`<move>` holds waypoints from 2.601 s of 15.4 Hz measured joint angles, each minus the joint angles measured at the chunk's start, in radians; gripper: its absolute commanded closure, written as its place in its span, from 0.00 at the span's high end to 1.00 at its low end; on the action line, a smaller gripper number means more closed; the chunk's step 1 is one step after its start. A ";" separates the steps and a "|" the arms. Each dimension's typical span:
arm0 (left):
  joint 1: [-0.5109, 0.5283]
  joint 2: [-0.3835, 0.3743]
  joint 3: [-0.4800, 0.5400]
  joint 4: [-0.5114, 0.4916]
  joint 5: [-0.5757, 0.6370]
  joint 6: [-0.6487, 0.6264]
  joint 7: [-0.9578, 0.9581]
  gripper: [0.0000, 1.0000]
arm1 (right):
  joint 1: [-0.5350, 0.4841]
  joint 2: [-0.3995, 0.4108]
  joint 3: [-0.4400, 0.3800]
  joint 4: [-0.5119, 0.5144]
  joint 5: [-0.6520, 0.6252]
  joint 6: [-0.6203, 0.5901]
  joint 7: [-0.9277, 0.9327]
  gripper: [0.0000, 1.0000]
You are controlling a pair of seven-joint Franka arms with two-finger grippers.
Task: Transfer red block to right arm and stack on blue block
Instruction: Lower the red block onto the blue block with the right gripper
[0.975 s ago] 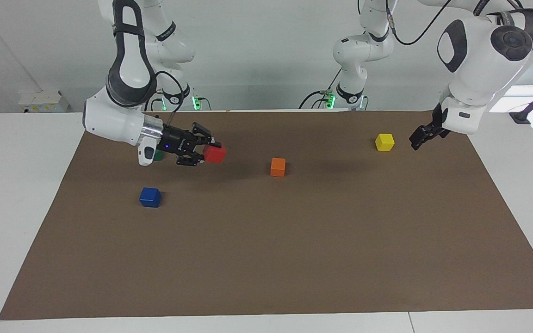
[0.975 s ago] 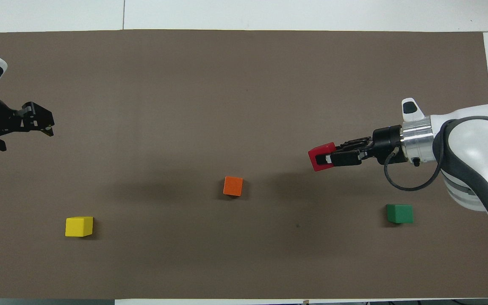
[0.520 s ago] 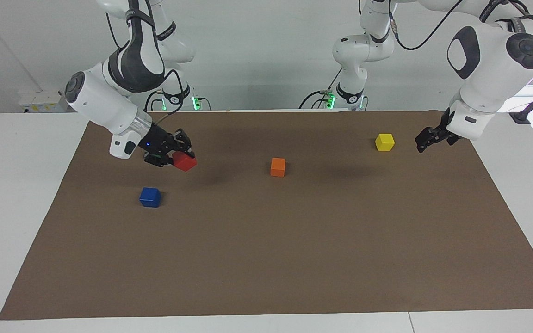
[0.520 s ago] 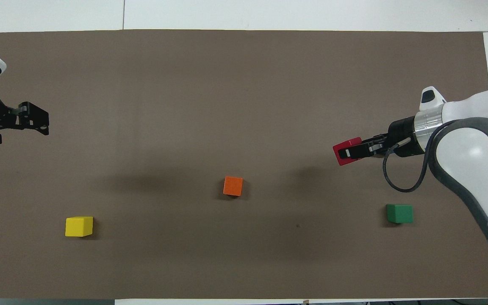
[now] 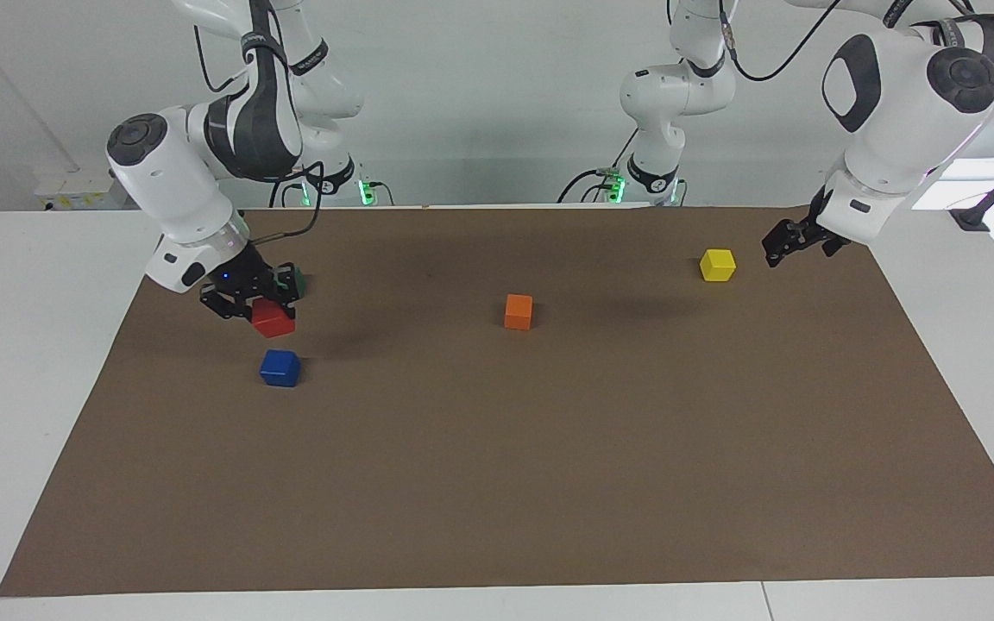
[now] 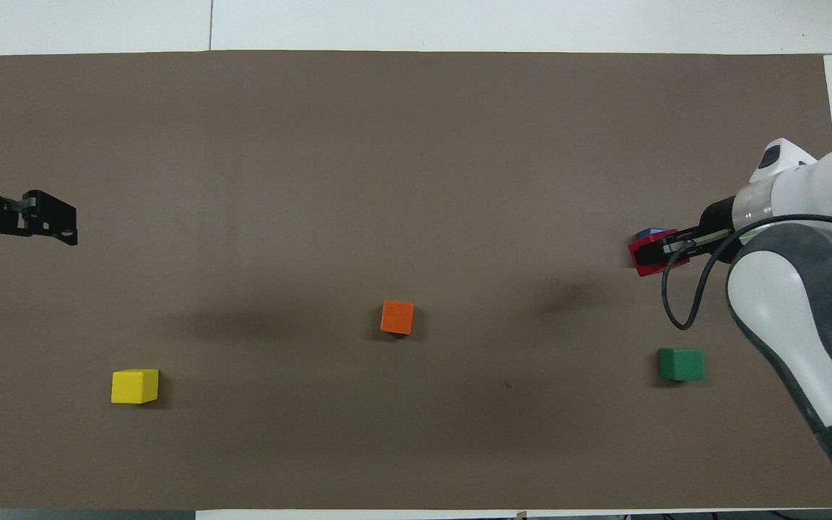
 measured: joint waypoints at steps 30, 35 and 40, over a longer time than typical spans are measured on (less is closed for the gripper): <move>-0.026 -0.051 0.008 -0.080 -0.032 0.112 0.000 1.00 | -0.019 0.097 0.006 -0.164 -0.203 0.311 0.283 0.00; -0.026 -0.051 0.008 -0.080 -0.032 0.113 0.000 1.00 | -0.024 0.097 0.006 -0.165 -0.203 0.311 0.311 0.00; -0.026 -0.051 0.008 -0.080 -0.032 0.113 0.000 1.00 | -0.023 0.095 0.007 -0.165 -0.203 0.304 0.335 0.00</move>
